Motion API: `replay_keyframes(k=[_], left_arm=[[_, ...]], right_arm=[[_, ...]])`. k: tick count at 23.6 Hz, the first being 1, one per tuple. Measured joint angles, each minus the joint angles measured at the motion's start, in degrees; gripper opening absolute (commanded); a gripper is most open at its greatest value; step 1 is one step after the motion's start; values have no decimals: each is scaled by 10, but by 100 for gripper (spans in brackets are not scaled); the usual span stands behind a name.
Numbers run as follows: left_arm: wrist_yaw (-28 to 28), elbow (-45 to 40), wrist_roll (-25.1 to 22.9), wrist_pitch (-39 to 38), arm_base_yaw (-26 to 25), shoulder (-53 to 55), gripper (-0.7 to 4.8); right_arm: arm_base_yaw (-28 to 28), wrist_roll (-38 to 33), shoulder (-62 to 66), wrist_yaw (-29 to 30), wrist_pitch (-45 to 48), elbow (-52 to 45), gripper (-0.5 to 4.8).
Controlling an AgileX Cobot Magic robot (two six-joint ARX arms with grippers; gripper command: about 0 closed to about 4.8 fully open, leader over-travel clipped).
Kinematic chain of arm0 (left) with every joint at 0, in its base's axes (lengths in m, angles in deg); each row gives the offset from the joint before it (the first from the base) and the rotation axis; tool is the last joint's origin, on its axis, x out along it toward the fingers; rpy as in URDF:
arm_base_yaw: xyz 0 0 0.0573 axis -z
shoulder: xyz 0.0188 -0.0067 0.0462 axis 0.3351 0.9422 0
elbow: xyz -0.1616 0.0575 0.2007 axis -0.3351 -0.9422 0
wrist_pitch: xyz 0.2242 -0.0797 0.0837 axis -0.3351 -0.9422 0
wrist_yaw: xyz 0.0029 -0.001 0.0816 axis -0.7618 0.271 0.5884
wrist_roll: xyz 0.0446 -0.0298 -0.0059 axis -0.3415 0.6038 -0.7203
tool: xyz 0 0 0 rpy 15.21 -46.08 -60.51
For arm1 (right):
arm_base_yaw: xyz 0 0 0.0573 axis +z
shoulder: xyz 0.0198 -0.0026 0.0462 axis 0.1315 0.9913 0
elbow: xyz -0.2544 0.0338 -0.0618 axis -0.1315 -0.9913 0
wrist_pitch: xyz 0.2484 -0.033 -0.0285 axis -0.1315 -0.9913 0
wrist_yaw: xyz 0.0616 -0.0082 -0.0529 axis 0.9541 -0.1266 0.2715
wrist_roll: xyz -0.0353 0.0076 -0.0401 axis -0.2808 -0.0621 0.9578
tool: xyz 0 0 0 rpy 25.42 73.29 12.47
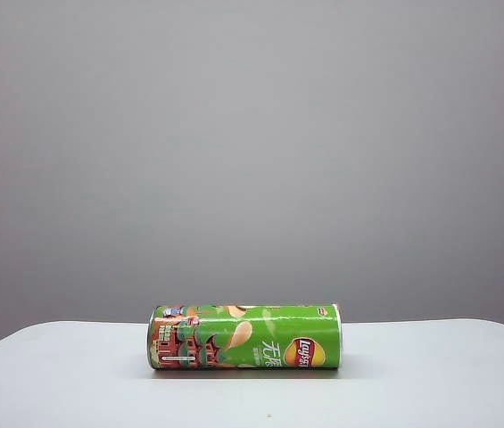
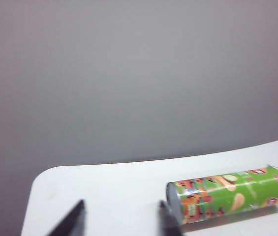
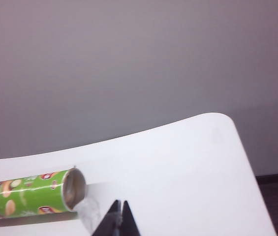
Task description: Pick up the green tub of chips from the desk, push the transparent container that's holding the chips and has slipped out back in, and finally put the chips back on the desk.
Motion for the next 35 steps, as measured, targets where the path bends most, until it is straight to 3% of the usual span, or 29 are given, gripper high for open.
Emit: replay_keyframes(k=[4,9,12,17,19,22,25,35], left_arm=[[-59,0,10,0,-91,0,155],[-60,0,9,-33,-111,0,-6],[-50,0,-12,-63,-110,0,-6],[52,0,-14,-88,-110,0,-6],[64,1,-14,-111,-110,1,5],[26,1,-14,-114,-110,0,84],[-29,2,-25,-122,-110,0,43],[-9,2,-28,-122,-110,0,50]], right_arm=[[0,0,0,-5,0,0,-4],[0,0,0,-8,-27,0,-4],[0,1,2,-26,-52,0,-4],[0,7,2,-47,-52,0,-4],[0,12,2,-47,-52,0,-1],[0,14,2,-47,-52,0,-2],[0,15,2,-47,-52,0,-1],[0,15,1,-47,-52,0,-1]])
